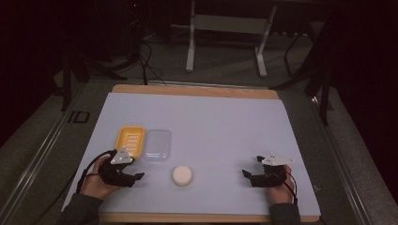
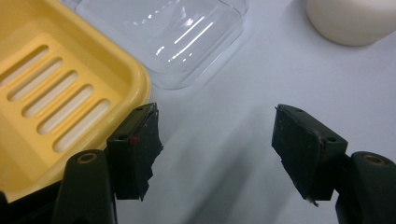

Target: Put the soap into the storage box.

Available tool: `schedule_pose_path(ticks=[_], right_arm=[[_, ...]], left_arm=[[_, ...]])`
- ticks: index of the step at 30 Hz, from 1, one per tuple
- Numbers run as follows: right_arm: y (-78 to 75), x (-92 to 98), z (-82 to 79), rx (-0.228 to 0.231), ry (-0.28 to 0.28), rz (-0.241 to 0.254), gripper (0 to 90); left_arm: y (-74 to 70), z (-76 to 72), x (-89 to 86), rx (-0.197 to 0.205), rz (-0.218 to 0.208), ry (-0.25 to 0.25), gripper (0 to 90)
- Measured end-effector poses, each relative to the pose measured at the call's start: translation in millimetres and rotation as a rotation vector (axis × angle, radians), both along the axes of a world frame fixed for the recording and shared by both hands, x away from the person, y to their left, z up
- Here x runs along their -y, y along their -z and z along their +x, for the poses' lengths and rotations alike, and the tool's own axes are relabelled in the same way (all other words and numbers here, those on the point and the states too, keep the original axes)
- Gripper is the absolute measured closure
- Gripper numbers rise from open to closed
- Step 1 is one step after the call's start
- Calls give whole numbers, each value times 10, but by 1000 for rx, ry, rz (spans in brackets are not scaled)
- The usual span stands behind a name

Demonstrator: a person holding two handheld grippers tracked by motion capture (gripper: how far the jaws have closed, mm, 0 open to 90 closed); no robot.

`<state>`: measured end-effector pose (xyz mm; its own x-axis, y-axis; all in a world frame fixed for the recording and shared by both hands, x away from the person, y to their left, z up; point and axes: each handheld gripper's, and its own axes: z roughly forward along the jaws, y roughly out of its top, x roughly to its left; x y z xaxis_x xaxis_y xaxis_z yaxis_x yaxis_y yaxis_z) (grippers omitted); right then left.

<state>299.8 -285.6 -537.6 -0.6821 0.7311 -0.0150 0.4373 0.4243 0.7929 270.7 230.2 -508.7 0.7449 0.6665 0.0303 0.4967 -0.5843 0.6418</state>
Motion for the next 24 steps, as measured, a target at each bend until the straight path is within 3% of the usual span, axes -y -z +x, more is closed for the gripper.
schedule_pose_path(ticks=[8,24], right_arm=[[-5,4,-21,23,12,3,142],[-6,7,-22,22,15,8,141]], left_arm=[[-73,55,70,-4,50,37,327],[-184,154,260,-36,133,126,347]])
